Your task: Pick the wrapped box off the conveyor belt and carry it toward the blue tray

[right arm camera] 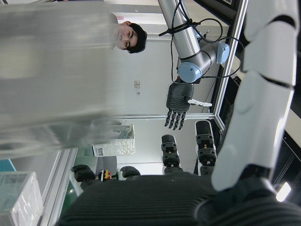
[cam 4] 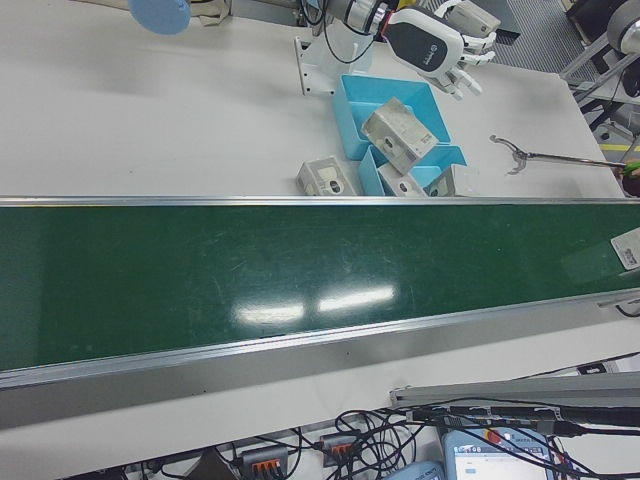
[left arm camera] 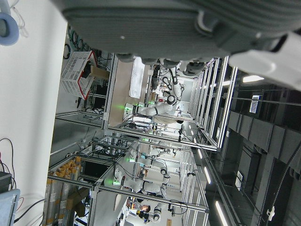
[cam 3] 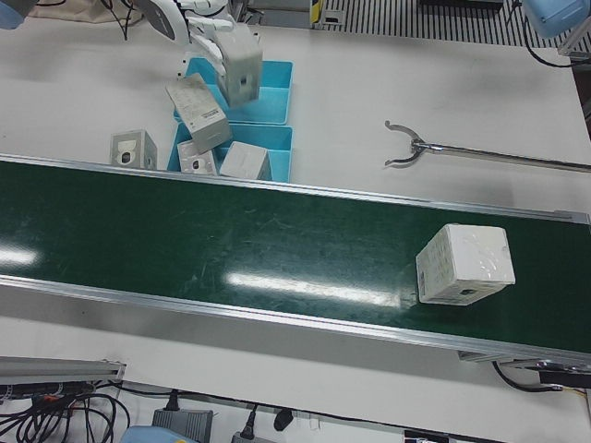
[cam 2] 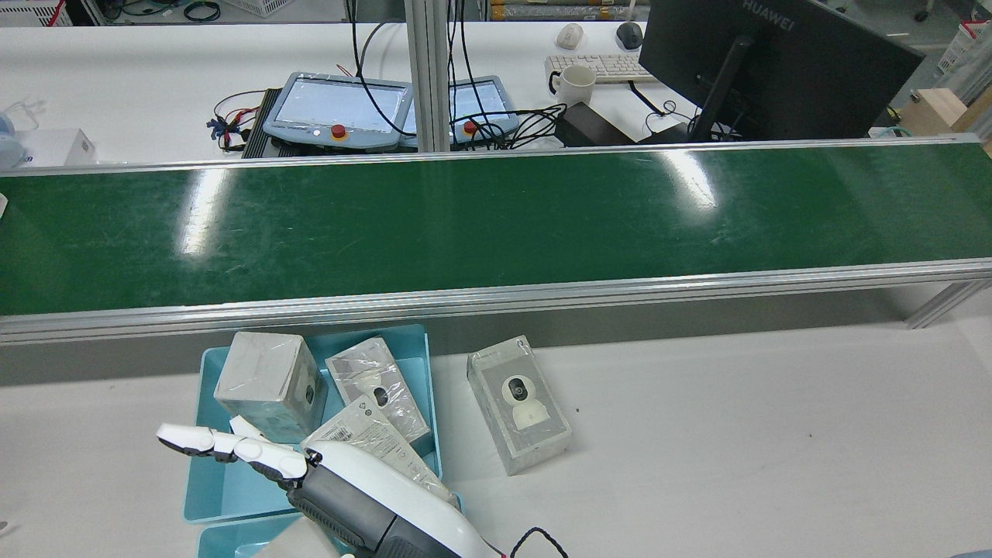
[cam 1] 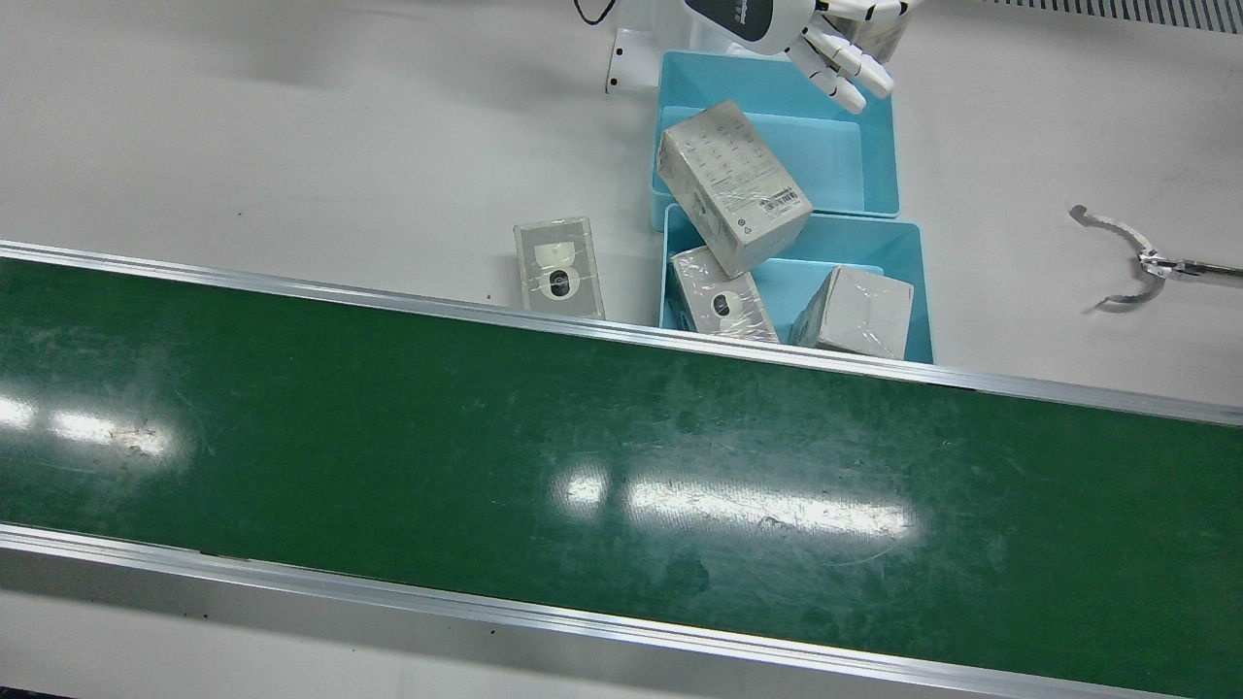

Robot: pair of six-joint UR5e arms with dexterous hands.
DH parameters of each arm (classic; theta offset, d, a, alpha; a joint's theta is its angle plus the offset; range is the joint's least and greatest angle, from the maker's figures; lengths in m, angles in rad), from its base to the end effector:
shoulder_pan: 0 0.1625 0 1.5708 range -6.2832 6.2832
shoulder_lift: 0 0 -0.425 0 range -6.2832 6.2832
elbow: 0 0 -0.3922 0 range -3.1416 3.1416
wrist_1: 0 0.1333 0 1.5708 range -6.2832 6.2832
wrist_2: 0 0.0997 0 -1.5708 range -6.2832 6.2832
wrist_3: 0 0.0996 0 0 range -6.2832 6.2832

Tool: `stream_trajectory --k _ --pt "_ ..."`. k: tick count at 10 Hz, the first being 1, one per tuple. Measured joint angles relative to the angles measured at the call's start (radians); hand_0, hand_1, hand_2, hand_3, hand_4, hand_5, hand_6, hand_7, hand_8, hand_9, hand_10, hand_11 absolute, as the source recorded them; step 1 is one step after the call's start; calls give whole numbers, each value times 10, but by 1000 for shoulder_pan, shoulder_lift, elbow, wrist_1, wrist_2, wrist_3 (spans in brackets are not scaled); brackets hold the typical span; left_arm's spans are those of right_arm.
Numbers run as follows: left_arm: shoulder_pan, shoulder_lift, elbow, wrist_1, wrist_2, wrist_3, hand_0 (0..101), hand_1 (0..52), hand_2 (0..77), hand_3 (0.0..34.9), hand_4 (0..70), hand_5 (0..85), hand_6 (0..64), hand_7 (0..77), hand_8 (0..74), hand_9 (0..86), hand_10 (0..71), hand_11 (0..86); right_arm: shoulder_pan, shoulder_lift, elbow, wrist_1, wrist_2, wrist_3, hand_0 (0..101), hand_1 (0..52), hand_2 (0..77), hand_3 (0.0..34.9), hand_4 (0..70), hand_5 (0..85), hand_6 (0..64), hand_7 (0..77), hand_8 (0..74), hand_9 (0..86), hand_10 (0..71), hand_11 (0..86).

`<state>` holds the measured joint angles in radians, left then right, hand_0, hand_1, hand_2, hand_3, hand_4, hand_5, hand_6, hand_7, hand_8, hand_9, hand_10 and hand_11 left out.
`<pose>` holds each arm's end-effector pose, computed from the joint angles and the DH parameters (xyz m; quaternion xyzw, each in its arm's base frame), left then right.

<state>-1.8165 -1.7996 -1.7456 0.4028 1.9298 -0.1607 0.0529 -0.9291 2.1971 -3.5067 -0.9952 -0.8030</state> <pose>-0.2292 -0.5100 0.5220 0.0965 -0.7008 0.7066 0.0167 -0.4907 -0.2138 0.1248 -0.2298 -0.8812 0.3713 0.1812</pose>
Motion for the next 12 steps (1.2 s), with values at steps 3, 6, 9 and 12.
stream_trajectory --k 3,6,9,12 --pt "0 0 0 0 0 0 0 0 5 0 5 5 0 5 0 5 5 0 2 -3 2 0 0 1 444 104 104 303 76 98 0 125 0 16 11 22" --pt "0 0 0 0 0 0 0 0 5 0 0 5 0 5 5 5 5 0 47 -9 13 -23 -10 0 457 142 147 302 136 158 0 147 0 16 11 22" --pt "0 0 0 0 0 0 0 0 5 0 0 5 0 5 5 0 5 0 254 -30 13 -166 -56 38 467 147 185 303 93 180 0 164 0 16 11 44" --pt "0 0 0 0 0 0 0 0 5 0 0 5 0 5 0 5 5 0 503 -116 -35 -209 -74 179 458 136 164 305 71 98 0 136 0 16 5 16"
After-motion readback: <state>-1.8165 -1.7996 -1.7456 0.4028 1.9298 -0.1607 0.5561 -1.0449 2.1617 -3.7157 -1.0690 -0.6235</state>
